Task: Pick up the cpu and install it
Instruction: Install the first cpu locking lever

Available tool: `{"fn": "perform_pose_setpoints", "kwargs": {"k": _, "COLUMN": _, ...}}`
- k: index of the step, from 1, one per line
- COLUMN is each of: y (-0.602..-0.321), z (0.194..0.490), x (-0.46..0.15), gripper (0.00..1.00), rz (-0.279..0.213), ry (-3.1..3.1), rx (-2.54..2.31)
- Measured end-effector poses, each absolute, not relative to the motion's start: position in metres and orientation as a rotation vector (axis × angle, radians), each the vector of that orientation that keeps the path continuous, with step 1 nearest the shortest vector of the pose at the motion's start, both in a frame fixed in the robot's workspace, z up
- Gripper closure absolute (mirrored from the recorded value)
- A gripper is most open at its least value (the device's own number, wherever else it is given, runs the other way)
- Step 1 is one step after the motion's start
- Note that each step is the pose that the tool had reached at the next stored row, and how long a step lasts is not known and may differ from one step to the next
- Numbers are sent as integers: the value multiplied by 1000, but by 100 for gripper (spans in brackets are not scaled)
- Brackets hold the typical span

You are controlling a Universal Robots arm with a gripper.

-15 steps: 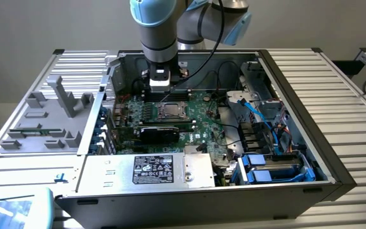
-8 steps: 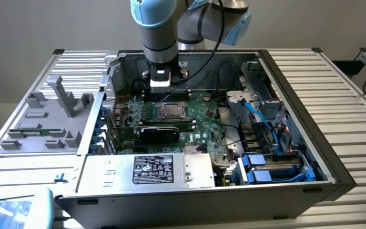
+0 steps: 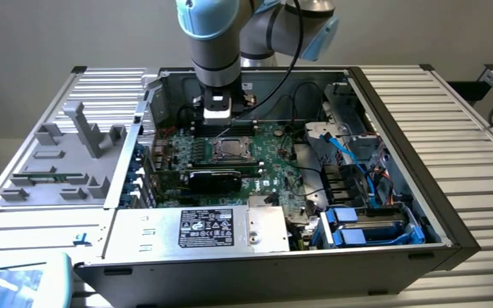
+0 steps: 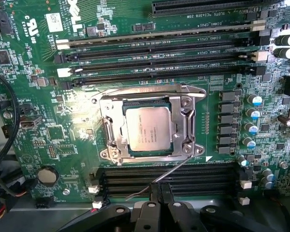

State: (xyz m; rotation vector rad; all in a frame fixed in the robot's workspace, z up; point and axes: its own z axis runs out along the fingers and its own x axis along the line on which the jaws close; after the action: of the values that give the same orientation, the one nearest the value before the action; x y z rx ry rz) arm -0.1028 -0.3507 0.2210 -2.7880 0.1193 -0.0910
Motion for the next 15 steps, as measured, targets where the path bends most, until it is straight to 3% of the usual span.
{"fn": "perform_pose_setpoints", "kwargs": {"k": 15, "y": -351, "z": 217, "x": -102, "gripper": 88, "rz": -91, "ry": 119, "rx": -2787}}
